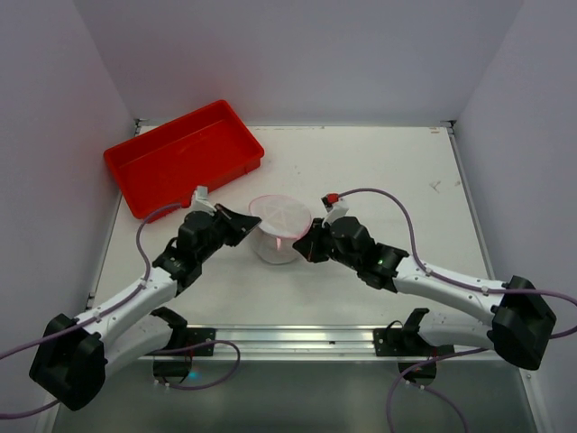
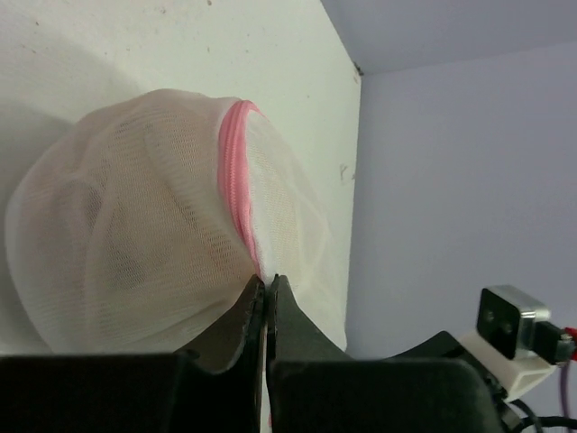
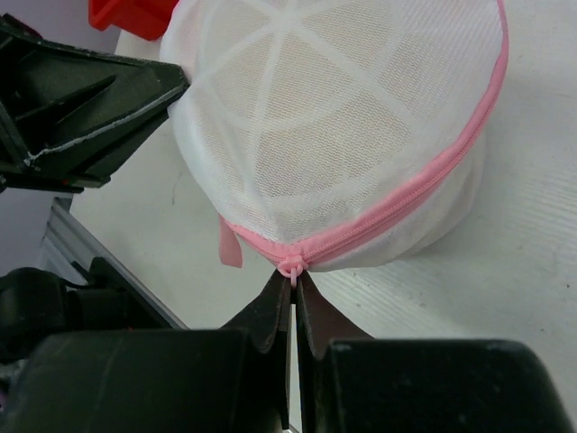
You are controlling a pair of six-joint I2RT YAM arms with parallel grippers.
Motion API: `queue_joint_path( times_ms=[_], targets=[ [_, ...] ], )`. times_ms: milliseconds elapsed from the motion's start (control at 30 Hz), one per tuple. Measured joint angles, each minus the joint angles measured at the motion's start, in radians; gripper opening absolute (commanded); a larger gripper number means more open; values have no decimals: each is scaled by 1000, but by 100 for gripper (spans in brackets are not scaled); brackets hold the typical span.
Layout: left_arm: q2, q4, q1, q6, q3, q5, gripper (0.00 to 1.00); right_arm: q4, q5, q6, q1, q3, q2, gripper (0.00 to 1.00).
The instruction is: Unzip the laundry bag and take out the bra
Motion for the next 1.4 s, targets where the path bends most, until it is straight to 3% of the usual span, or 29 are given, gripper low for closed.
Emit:
queue_joint_path(
  times_ms=[267, 367, 400, 500, 533, 733, 867, 1067, 1200, 1300, 1333, 1400],
  targets=[
    [131, -9, 165, 289, 90, 323, 0, -54, -31, -92, 0, -1, -29, 0],
    [196, -40, 208, 363, 161, 412, 36, -39, -55, -95, 1, 11, 1, 0],
    [206, -50, 217, 380, 179, 417, 64, -34, -60, -94, 2, 17, 17, 0],
    [183, -79, 244, 396, 193, 415, 97, -20, -74, -88, 18, 55, 103, 0],
    [160, -103, 247, 396, 193, 407, 100, -18, -76, -85, 28, 74, 134, 0],
    [-63, -221, 246, 338, 159, 329, 96, 34, -81, -55, 76, 163, 255, 0],
    [-196, -259, 222, 261, 63, 294, 88, 60, -76, -40, 88, 191, 281, 0],
    [-278, -332, 126, 148, -50, 216, 78, 66, -68, -32, 88, 194, 287, 0],
    [-239, -317, 68, 98, -54, 180, 73, 66, -68, -32, 89, 194, 287, 0],
    [-185, -259, 46, 49, -59, 158, 60, 66, -67, -32, 90, 194, 287, 0],
    [-175, -237, 40, 35, -62, 150, 51, 67, -66, -31, 90, 194, 287, 0],
    [-157, -201, 21, 4, -68, 133, 42, 68, -63, -29, 90, 194, 287, 0]
  ],
)
